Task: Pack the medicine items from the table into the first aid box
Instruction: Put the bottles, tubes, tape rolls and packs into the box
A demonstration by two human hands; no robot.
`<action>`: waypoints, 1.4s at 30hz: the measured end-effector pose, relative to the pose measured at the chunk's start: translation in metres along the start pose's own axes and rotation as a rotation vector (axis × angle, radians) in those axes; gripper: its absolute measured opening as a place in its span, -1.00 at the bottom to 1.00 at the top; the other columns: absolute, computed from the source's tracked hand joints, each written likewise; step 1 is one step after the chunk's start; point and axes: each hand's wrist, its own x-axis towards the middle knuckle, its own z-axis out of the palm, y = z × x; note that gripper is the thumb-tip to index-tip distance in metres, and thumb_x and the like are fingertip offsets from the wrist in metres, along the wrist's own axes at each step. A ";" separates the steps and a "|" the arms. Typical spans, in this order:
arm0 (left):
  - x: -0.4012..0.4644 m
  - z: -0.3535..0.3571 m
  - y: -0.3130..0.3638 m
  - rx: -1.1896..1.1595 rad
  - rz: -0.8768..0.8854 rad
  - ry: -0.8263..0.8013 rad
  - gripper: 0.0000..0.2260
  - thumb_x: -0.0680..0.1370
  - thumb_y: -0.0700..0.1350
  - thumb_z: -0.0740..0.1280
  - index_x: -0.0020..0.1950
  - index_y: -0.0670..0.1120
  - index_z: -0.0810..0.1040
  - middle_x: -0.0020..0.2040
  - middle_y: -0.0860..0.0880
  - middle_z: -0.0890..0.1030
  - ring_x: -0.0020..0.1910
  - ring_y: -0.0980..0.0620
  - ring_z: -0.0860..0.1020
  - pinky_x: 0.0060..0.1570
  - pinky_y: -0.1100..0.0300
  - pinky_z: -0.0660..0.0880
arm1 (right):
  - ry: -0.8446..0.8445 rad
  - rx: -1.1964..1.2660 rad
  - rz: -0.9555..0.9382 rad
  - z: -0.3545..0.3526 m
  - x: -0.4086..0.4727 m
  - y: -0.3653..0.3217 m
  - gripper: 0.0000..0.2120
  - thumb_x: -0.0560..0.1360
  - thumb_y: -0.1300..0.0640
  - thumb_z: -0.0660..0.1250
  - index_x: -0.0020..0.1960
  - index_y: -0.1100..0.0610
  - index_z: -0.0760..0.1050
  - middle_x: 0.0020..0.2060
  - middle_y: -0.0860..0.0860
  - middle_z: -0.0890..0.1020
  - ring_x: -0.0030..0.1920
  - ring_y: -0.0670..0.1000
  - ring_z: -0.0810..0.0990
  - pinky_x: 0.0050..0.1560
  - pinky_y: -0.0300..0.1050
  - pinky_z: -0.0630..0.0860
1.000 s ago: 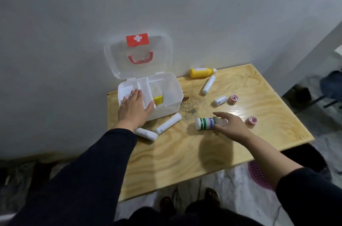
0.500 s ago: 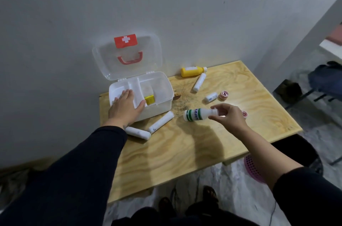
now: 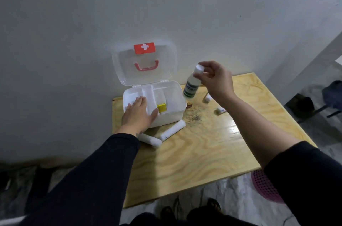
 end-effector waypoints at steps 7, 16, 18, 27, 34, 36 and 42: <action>-0.005 -0.003 -0.001 0.001 -0.001 0.025 -0.34 0.62 0.22 0.05 0.58 -0.16 0.03 0.60 -0.08 0.09 0.58 -0.03 0.04 0.54 0.00 -0.02 | -0.114 -0.263 -0.072 0.067 0.011 0.009 -0.73 0.42 0.25 0.42 0.12 0.17 0.55 -0.03 0.10 0.67 -0.05 0.02 0.62 0.02 -0.07 0.58; -0.001 -0.005 -0.004 -0.028 0.002 0.003 -0.32 0.62 0.22 0.06 0.59 -0.14 -0.03 0.61 -0.06 0.01 0.58 0.01 -0.02 0.54 0.05 -0.08 | -0.200 -0.414 0.028 0.100 0.024 0.044 -0.70 0.43 0.30 0.37 0.15 0.14 0.52 0.03 0.13 0.65 0.02 0.11 0.61 0.04 0.01 0.59; 0.001 -0.006 -0.005 -0.028 0.002 -0.004 -0.31 0.61 0.22 0.07 0.60 -0.14 -0.02 0.61 -0.06 0.02 0.58 0.01 0.00 0.54 0.05 -0.06 | -0.215 -0.416 0.036 0.101 0.026 0.045 -0.67 0.43 0.29 0.39 0.19 0.16 0.52 0.08 0.14 0.65 0.06 0.10 0.60 0.09 -0.01 0.58; 0.017 -0.063 0.023 0.013 0.028 0.095 -0.47 0.59 0.15 0.15 0.49 -0.07 0.27 0.44 -0.06 0.42 0.38 -0.11 0.41 0.25 0.02 0.39 | -0.227 -0.418 -0.034 0.064 0.041 0.030 -0.71 0.49 0.19 0.35 0.21 0.21 0.53 0.08 0.15 0.65 0.11 0.10 0.60 0.15 -0.07 0.49; 0.057 -0.084 0.096 -0.082 0.199 -0.012 -0.57 0.59 0.03 0.19 0.46 -0.01 0.36 0.42 0.02 0.46 0.35 -0.07 0.45 0.27 0.04 0.43 | -0.262 -0.564 0.049 -0.004 0.064 0.057 -0.75 0.47 0.16 0.33 0.14 0.16 0.58 0.05 0.12 0.67 0.11 0.13 0.60 0.12 -0.09 0.47; 0.066 -0.079 0.118 -0.093 0.213 -0.034 -0.59 0.58 0.05 0.20 0.42 0.00 0.41 0.37 0.02 0.50 0.32 -0.06 0.48 0.25 0.06 0.44 | -0.269 -0.568 0.069 -0.024 0.072 0.067 -0.75 0.46 0.19 0.32 0.13 0.16 0.59 0.05 0.12 0.66 0.09 0.12 0.60 0.07 -0.13 0.46; 0.096 -0.046 0.171 -0.095 0.158 -0.128 -0.62 0.55 0.10 0.22 0.35 0.05 0.47 0.30 0.02 0.55 0.24 -0.05 0.53 0.18 0.07 0.49 | -0.306 -0.635 0.059 -0.069 0.109 0.105 -0.73 0.46 0.22 0.34 0.16 0.18 0.58 0.10 0.13 0.66 0.13 0.11 0.59 0.09 -0.15 0.45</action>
